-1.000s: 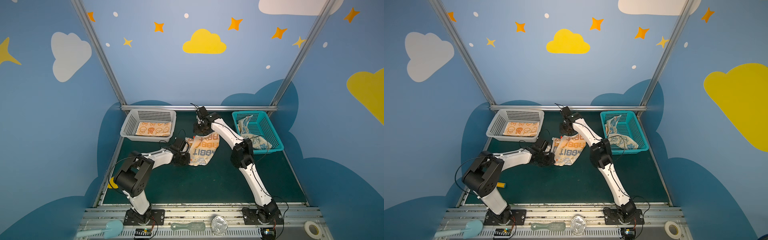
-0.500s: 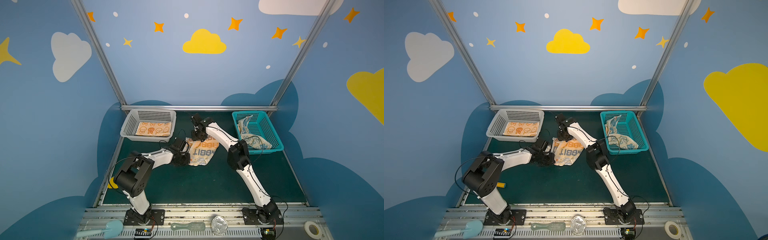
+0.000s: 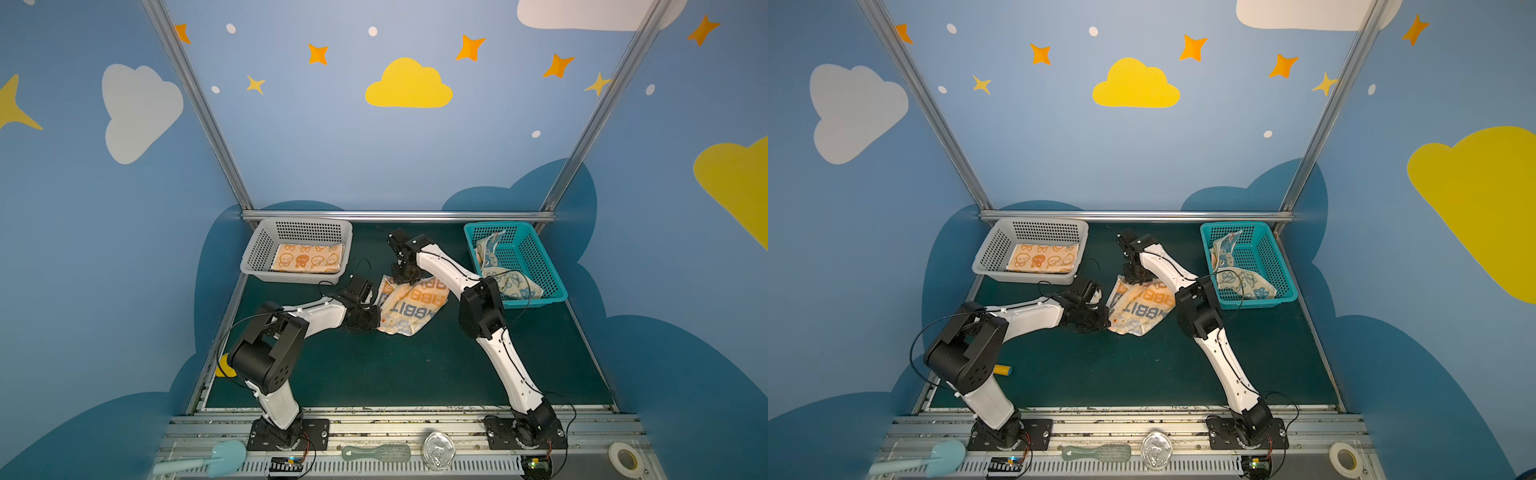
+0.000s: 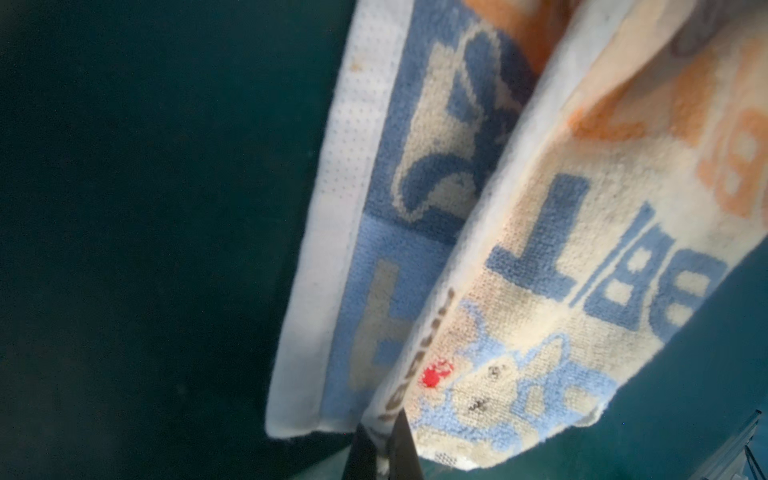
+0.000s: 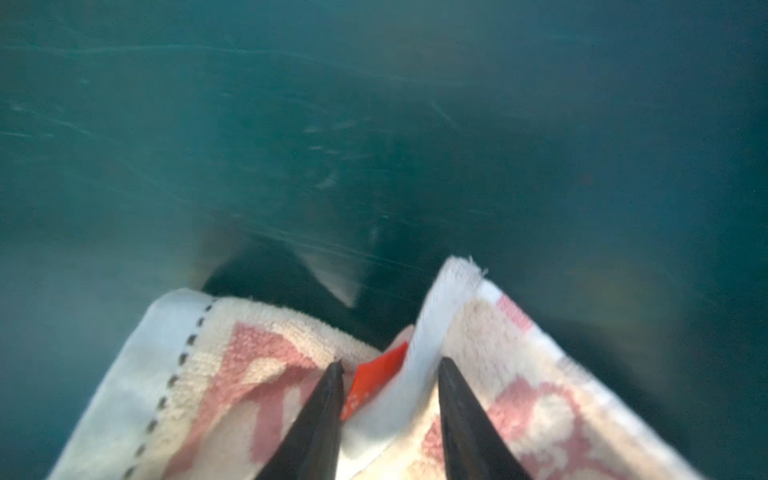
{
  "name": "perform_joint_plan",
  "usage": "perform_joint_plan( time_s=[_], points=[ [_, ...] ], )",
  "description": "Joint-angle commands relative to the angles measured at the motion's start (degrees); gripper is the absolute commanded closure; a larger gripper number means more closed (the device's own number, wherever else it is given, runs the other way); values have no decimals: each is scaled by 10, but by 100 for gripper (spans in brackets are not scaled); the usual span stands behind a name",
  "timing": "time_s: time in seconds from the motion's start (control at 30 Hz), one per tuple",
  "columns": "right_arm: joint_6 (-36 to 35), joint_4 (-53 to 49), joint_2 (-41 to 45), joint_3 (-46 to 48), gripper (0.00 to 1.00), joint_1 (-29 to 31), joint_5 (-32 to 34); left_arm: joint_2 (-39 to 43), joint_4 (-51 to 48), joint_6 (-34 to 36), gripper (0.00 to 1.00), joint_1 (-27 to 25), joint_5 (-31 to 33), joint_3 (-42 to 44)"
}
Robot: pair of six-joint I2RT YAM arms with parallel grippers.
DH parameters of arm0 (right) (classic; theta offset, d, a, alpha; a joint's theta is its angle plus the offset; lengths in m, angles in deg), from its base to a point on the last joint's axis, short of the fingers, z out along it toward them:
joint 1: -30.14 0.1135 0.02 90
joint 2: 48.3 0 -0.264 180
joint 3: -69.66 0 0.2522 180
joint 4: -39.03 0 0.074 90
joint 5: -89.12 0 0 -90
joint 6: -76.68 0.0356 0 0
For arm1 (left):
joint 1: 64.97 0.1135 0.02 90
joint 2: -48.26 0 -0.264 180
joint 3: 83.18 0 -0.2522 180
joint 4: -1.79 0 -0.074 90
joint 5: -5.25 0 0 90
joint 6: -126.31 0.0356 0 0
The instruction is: Fold and stack the towels
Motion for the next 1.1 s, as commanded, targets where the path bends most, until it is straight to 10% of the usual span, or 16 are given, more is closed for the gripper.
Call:
perform_joint_plan(
  time_s=[0.0,0.37,1.07],
  points=[
    [-11,-35,53,12,62,-20,28,-26,-17,8,97,-2,8,3],
    [-19,-65,70,30,72,-66,-17,-49,-43,13,97,-1,20,-67],
    [2,-42,-28,-18,46,-88,-164,-57,-36,16,97,-2,20,-61]
  ],
)
